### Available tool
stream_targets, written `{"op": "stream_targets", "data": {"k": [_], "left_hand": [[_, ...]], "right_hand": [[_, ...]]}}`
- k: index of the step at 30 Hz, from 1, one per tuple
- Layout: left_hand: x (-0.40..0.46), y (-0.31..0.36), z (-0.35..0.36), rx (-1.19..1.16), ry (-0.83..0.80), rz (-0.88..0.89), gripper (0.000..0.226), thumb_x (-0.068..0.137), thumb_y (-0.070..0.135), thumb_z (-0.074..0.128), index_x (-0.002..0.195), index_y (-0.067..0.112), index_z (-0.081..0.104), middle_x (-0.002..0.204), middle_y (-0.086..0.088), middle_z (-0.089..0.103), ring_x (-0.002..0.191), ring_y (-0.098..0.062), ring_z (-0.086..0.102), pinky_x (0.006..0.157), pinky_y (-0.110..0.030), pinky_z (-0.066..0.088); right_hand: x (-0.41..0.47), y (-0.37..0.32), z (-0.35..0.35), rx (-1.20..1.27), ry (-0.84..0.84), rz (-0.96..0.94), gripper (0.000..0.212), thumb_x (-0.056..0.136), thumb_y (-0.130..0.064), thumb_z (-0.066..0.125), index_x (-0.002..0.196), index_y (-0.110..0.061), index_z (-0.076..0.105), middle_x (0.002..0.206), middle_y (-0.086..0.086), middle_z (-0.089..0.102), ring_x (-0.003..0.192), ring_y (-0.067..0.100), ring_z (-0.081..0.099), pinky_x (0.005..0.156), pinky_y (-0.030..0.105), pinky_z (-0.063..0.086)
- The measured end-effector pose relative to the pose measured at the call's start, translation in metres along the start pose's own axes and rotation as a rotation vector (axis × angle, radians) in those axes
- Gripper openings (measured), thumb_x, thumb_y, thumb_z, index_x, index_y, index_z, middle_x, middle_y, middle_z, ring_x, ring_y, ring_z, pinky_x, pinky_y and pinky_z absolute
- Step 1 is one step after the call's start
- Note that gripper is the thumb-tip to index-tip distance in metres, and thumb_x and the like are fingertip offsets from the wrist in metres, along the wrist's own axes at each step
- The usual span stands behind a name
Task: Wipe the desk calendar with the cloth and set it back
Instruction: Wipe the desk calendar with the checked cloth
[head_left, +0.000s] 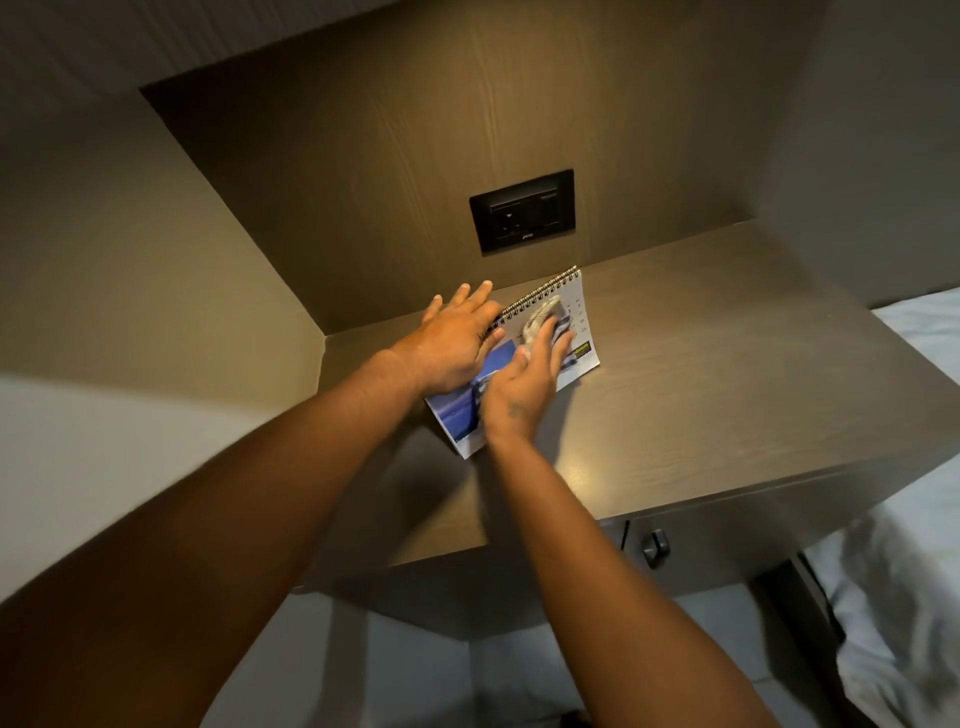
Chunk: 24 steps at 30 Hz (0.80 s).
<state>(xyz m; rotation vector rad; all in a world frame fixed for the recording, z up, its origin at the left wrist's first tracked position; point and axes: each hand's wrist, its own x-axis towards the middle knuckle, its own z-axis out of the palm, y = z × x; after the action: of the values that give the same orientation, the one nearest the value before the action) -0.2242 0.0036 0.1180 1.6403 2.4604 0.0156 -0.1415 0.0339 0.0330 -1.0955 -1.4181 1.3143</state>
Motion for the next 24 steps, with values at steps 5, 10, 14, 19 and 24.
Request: {"op": "stream_targets", "data": {"k": [5,10,14,19,24], "left_hand": [[0.001,-0.001,0.001,0.002,0.010,0.007,0.049,0.107,0.041,0.034,0.152,0.022,0.032,0.169,-0.005,0.006,0.154,-0.027,0.001,0.123,-0.053,0.001],[0.000,0.001,0.001,-0.011,0.013,-0.001,0.051,0.107,0.040,0.034,0.154,0.021,0.029,0.169,-0.005,0.005,0.154,-0.027,0.000,0.123,-0.054,0.001],[-0.001,0.001,0.001,-0.029,0.019,-0.022,0.052,0.107,0.040,0.033,0.156,0.023,0.026,0.169,-0.005,0.006,0.154,-0.028,0.001,0.123,-0.055,0.002],[0.001,0.000,0.000,-0.031,0.016,-0.028,0.052,0.107,0.041,0.034,0.156,0.025,0.025,0.169,-0.004,0.006,0.154,-0.027,0.000,0.123,-0.054,0.001],[0.001,-0.002,0.001,-0.039,0.022,-0.014,0.053,0.106,0.042,0.034,0.156,0.025,0.026,0.169,-0.005,0.007,0.154,-0.028,0.001,0.123,-0.055,0.002]], "right_hand": [[0.007,0.025,-0.017,-0.061,0.052,0.135,0.055,0.102,-0.010,0.041,0.153,-0.023,0.026,0.164,0.002,0.012,0.143,0.024,0.027,0.090,0.006,0.036],[-0.038,0.014,0.004,-0.033,-0.117,-0.039,0.056,0.101,-0.009,0.042,0.153,-0.024,0.027,0.164,0.004,0.009,0.148,0.027,0.014,0.091,0.000,0.026],[0.021,-0.001,-0.006,-0.023,-0.009,-0.054,0.051,0.101,-0.009,0.038,0.151,-0.015,0.030,0.163,0.011,0.012,0.148,0.028,0.016,0.098,0.004,0.015],[0.044,0.014,-0.027,-0.102,0.036,0.069,0.054,0.102,-0.009,0.039,0.153,-0.019,0.027,0.163,0.006,0.017,0.145,0.030,0.025,0.102,0.021,0.030],[-0.051,0.020,0.000,-0.092,-0.159,-0.067,0.055,0.103,-0.015,0.039,0.154,-0.030,0.022,0.165,0.000,0.008,0.146,0.018,0.011,0.090,-0.006,0.013]]}}
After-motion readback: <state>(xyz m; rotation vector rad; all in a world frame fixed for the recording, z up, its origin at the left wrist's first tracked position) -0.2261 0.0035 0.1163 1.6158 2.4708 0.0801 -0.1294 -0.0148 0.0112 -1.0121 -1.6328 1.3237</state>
